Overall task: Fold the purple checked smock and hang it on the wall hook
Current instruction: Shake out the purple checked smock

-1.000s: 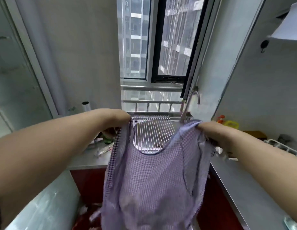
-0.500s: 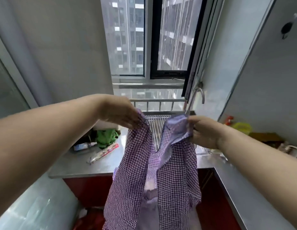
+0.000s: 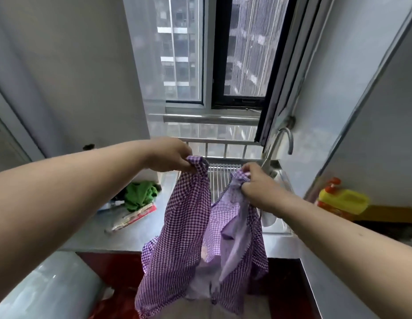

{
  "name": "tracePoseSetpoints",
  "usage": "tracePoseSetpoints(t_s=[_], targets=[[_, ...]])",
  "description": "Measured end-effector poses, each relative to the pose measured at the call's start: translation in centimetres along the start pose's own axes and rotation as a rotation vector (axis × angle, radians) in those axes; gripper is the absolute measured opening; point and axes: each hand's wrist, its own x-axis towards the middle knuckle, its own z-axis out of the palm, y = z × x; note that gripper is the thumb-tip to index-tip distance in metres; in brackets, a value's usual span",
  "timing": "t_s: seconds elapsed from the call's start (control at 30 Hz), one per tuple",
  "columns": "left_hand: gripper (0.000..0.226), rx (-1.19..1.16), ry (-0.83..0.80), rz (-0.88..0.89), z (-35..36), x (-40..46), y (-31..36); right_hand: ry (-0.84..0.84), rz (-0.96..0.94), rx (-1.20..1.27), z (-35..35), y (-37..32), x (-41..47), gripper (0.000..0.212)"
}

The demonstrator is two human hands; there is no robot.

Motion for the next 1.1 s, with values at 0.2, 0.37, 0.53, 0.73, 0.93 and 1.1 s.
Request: tracePoseSetpoints(t_s=[0.2, 0.37, 0.53, 0.73, 0.93, 1.1], targets=[[0.011, -0.301, -0.018, 0.072, 0.5, 2.1, 0.8, -0.264, -0.262, 0.089, 1.8, -2.1, 1.1, 0.074], [0.031, -0.486, -0.096, 0.158, 1.1, 3.1, 0.8, -0.251, -0.265, 0.353, 1.3, -2.9, 2.9, 0.02], [0.05, -0.67, -0.265, 0.141, 2.1, 4.1, -1.3, -0.176, -0.179, 0.484, -0.3, -3.5, 3.6, 0.019], [0.044, -0.805, -0.523, 0.107, 6.3, 4.7, -4.0, -0.122, -0.14, 0.561, -2.3, -3.5, 3.9, 0.021], [0.035, -0.554, -0.649, 0.07, 8.6, 5.4, -5.5, -0.067, -0.139, 0.564, -4.4, -3.0, 4.1, 0.024], [0.023, -0.474, -0.484, -0.008, 5.9, 5.5, -9.2, -0.002, -0.06, 0.305, -4.7, -1.9, 3.9, 0.02]])
